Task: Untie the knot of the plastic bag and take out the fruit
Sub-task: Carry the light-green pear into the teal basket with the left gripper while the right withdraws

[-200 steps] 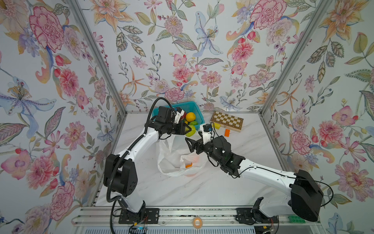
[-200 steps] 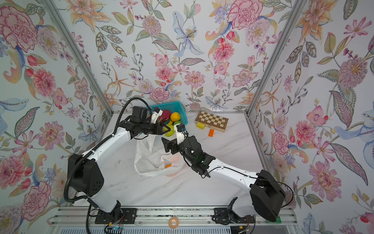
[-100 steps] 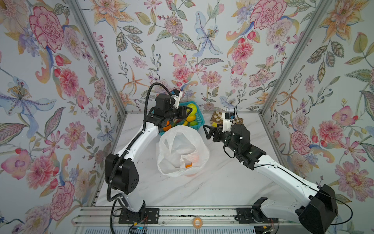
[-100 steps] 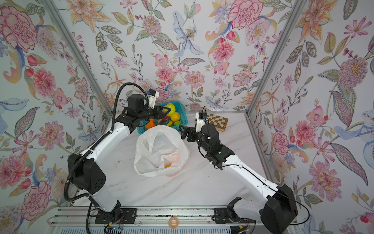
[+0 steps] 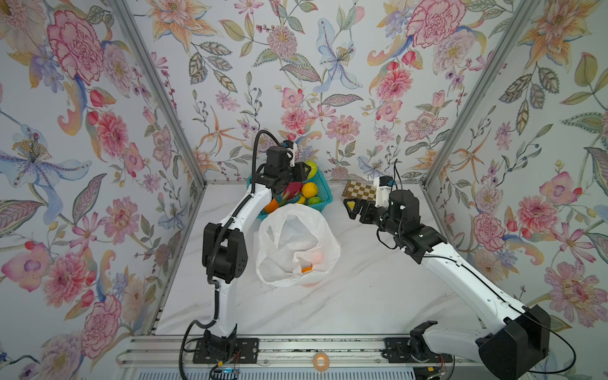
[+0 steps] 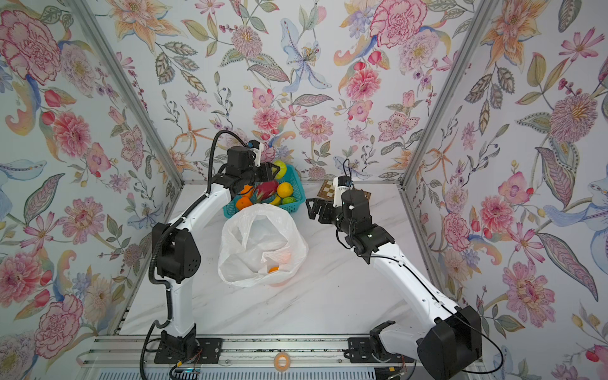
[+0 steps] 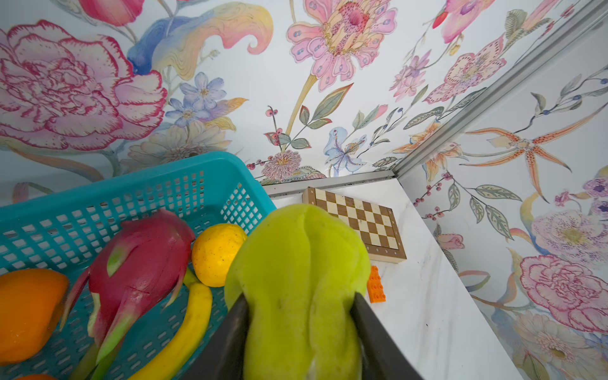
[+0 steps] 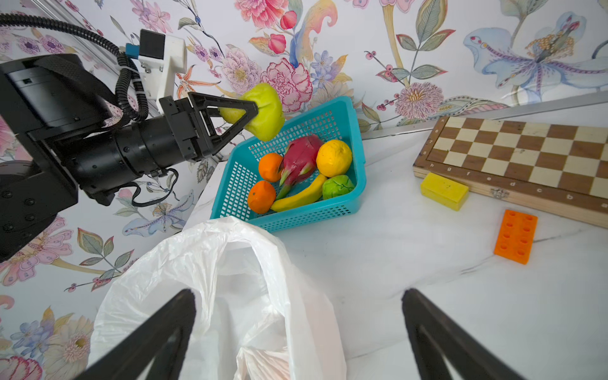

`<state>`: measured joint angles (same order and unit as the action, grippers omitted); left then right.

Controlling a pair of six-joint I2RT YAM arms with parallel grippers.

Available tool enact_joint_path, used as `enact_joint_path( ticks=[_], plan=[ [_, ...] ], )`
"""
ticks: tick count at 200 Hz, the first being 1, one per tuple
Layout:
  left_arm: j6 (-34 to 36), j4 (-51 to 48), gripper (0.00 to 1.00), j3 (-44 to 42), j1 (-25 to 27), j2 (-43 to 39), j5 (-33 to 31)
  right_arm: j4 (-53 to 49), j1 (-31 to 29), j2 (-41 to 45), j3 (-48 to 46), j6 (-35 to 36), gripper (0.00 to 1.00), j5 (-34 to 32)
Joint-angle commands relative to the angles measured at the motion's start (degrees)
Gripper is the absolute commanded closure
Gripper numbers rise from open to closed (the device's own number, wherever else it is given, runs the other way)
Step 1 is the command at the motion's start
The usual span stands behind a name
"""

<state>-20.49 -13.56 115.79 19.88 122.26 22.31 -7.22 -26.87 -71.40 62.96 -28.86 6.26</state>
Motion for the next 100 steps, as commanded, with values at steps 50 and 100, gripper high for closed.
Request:
enact_joint_path(
  ticks=[50, 100],
  plan=[
    [-3.31, -3.19, 0.55, 7.94, -0.78, 9.96, -2.14, -3.72, 3.28, -0.34, 1.24, 0.79, 0.01, 4.39],
    [-7.79, -4.89, 0.54, 11.8, -1.59, 16.67, -0.2, -4.0, 6.92, -1.82, 0.94, 1.0, 0.01, 8.42]
  ],
)
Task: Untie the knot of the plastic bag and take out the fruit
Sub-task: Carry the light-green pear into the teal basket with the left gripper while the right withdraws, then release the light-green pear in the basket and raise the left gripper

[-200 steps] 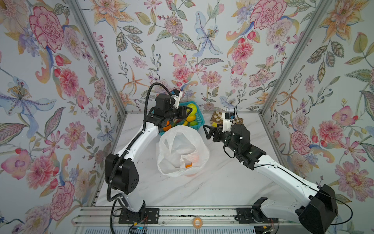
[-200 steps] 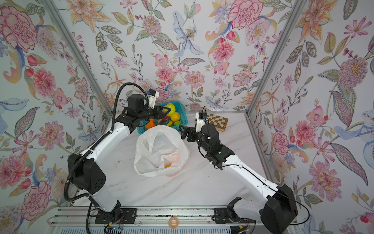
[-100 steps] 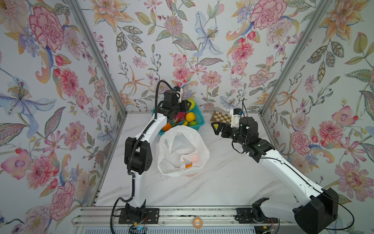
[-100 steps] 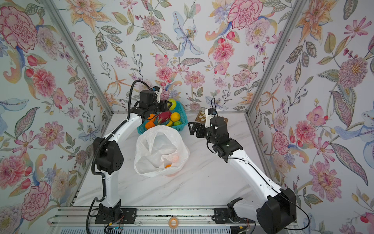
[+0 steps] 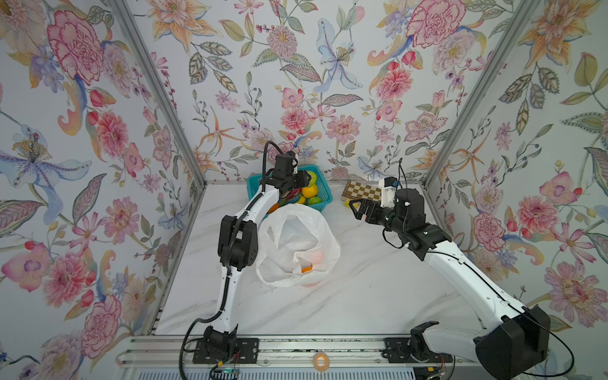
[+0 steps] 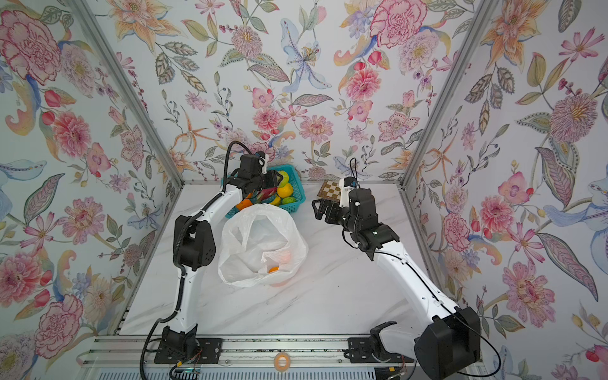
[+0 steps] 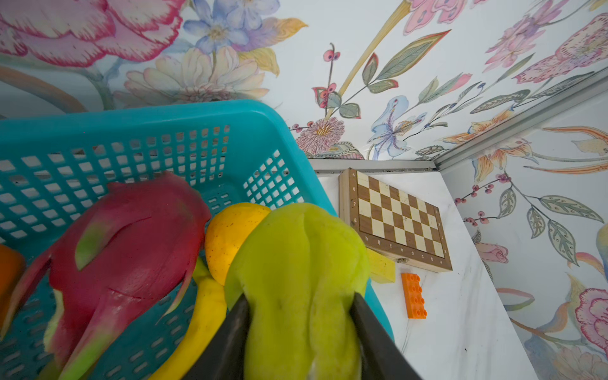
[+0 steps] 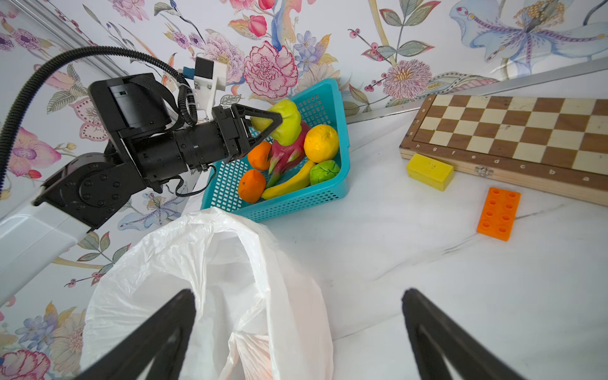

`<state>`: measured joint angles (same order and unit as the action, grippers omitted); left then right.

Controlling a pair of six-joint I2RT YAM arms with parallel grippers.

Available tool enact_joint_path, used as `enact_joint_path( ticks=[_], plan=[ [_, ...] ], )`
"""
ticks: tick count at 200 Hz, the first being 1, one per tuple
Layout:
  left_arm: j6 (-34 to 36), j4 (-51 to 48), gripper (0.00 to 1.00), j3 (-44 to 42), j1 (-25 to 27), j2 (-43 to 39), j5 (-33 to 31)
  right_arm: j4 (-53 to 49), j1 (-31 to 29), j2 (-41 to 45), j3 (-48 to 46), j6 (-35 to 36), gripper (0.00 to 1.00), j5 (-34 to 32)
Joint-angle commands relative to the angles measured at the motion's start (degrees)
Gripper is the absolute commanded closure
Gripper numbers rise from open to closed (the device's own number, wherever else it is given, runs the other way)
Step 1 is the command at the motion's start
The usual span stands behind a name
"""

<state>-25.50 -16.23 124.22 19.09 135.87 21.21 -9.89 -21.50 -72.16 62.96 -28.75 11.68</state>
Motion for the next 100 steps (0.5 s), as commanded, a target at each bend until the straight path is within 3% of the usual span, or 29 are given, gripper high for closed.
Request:
enact_joint_path(
  ticks=[1, 67, 100],
  plan=[
    [-2.79, -2.31, 0.54, 3.46, -0.81, 3.2, 0.91, -1.35, 1.63, -1.1, 0.94, 0.89, 0.01, 3.04],
    [-5.07, -5.17, 0.5, 5.33, -1.4, 8.73, 2.1, -1.53, 5.84, -3.11, 2.08, 0.54, 0.01, 7.39],
    [-4.56, -6.55, 0.41, 4.86, -1.42, 8.91, 1.55, -1.73, 6.72, -5.34, 5.05, 1.44, 0.01, 9.12]
  ],
)
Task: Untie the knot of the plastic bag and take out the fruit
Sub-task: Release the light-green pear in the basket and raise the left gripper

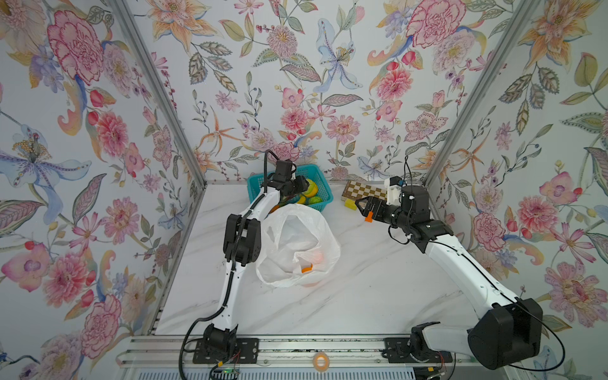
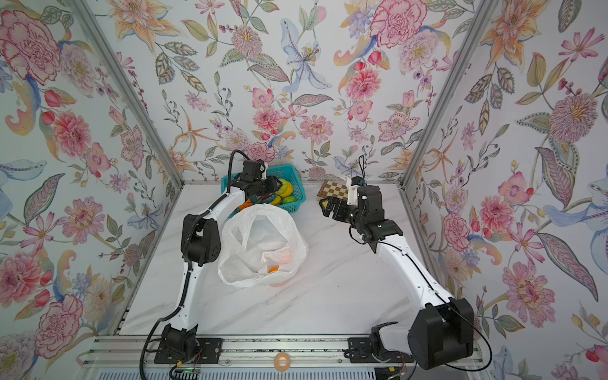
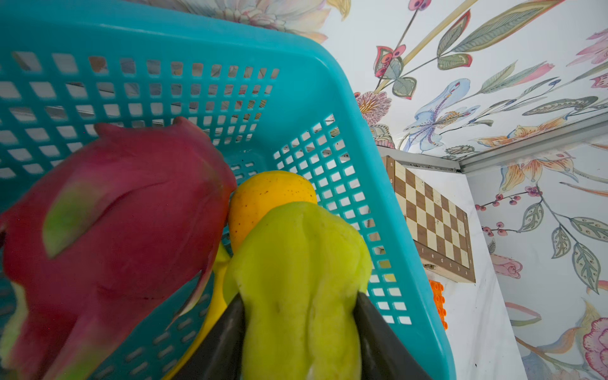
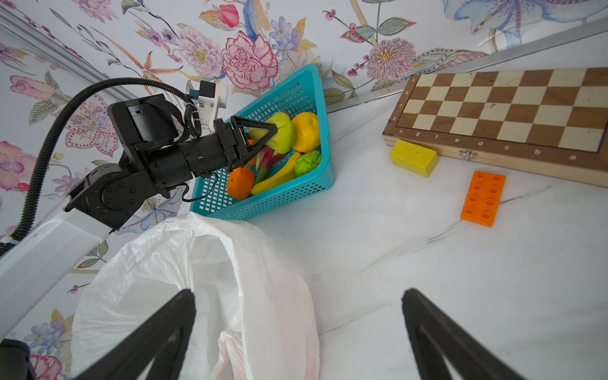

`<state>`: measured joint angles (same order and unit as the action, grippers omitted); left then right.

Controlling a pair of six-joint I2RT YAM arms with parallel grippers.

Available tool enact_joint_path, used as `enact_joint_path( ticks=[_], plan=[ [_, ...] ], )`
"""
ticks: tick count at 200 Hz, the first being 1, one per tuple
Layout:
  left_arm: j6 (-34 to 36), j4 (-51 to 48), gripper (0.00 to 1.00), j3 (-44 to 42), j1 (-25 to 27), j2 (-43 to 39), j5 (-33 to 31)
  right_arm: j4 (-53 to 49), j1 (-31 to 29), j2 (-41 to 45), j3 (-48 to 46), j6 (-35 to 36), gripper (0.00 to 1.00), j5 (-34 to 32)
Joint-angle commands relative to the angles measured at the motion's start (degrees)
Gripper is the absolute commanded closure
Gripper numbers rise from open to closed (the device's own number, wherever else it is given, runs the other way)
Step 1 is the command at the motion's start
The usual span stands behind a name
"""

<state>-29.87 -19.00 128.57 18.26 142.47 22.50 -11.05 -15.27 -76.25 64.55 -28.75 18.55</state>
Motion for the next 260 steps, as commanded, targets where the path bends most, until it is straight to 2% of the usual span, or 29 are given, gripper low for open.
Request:
enact_joint_path(
  ticks=[1, 44, 85, 151, 208, 260],
  plan=[
    [-0.19, -3.77, 0.41, 0.48, -0.59, 2.25, 0.22, -0.56, 0.49, -1.31, 3.51, 1.47, 0.01, 2.27],
    [1.78, -1.96, 0.22, -5.0, -0.72, -3.27, -2.76, -0.16, 0.52, -3.84, 7.14, 3.26, 0.01, 3.06],
    [2.4, 0.25, 0.17, -9.83, -1.3, -8.39, -5.82, 1.2, 0.07, -5.44, 8.14, 2.47, 0.01, 4.57],
    [5.35, 0.97, 0.15, -13.9, -1.51, -16.86, -7.06, 0.64, -2.12, -6.09, 9.16, 3.7, 0.01, 4.49],
    [9.84, -0.45, 0.17, -23.27, -1.4, -32.11, -7.04, -2.37, -7.47, -6.82, 10.71, 6.6, 0.01, 0.83],
    [14.11, -3.74, 0.21, -36.99, -0.52, -48.8, -7.78, -8.82, -15.27, -10.94, 14.08, 9.46, 0.14, -4.25]
  ],
)
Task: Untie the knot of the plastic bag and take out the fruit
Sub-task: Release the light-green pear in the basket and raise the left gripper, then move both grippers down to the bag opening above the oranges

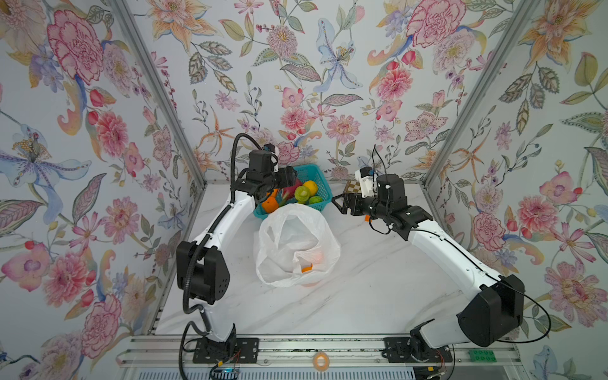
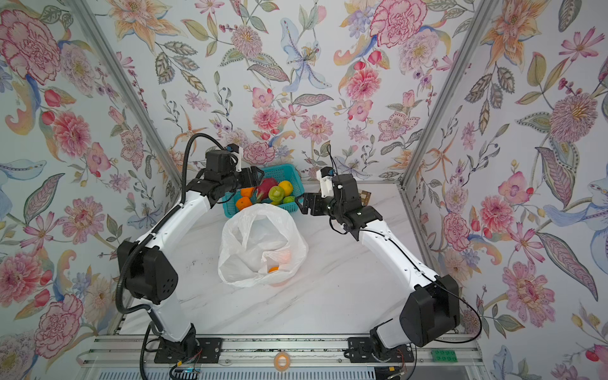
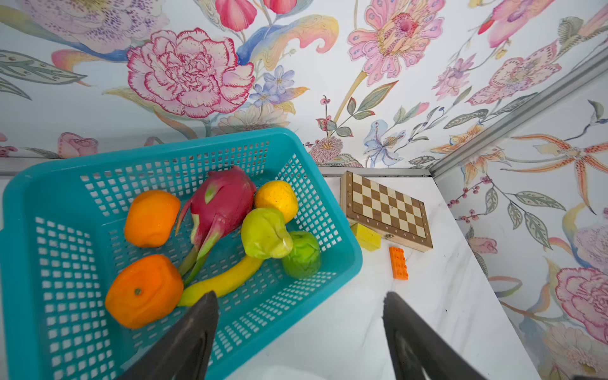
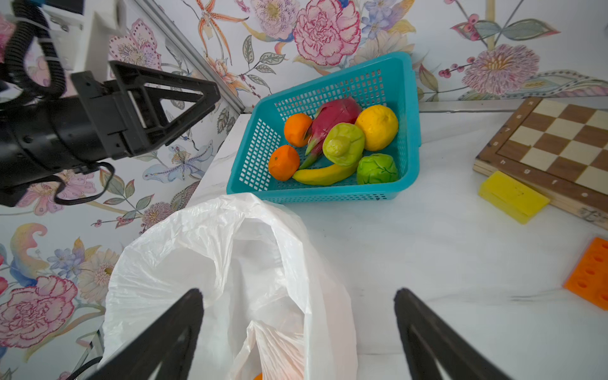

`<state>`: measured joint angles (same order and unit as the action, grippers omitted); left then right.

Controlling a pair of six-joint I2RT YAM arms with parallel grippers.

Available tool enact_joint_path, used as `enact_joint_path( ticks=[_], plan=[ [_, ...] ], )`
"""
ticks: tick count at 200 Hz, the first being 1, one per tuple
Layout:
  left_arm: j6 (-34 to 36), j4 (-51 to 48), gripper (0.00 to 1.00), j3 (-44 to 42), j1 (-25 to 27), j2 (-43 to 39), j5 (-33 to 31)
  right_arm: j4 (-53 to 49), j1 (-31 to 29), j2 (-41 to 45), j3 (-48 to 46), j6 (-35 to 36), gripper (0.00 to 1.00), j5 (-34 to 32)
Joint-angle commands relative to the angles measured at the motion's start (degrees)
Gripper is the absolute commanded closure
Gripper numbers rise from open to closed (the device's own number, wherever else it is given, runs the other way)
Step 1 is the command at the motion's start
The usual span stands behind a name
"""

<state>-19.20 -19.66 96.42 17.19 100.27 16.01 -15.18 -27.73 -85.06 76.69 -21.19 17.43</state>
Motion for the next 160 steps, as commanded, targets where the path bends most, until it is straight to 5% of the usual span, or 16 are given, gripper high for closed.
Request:
enact_joint_path(
  ticks=[1, 75, 160],
  plan=[
    [3.5, -3.23, 0.21, -5.1, 0.64, -6.94, -1.31, -4.77, -2.97, -2.22, 1.96, 1.88, 0.14, -3.21],
    [3.97, -8.2, 0.27, -21.42, 8.75, -21.24, 0.26, -8.99, -13.73, -8.36, 2.42, -0.6, 0.4, -5.17],
    [9.1, -11.74, 0.28, -31.88, 11.35, -22.27, 4.42, -11.53, -14.96, -5.72, -12.66, -1.95, 0.45, -8.41]
  ],
)
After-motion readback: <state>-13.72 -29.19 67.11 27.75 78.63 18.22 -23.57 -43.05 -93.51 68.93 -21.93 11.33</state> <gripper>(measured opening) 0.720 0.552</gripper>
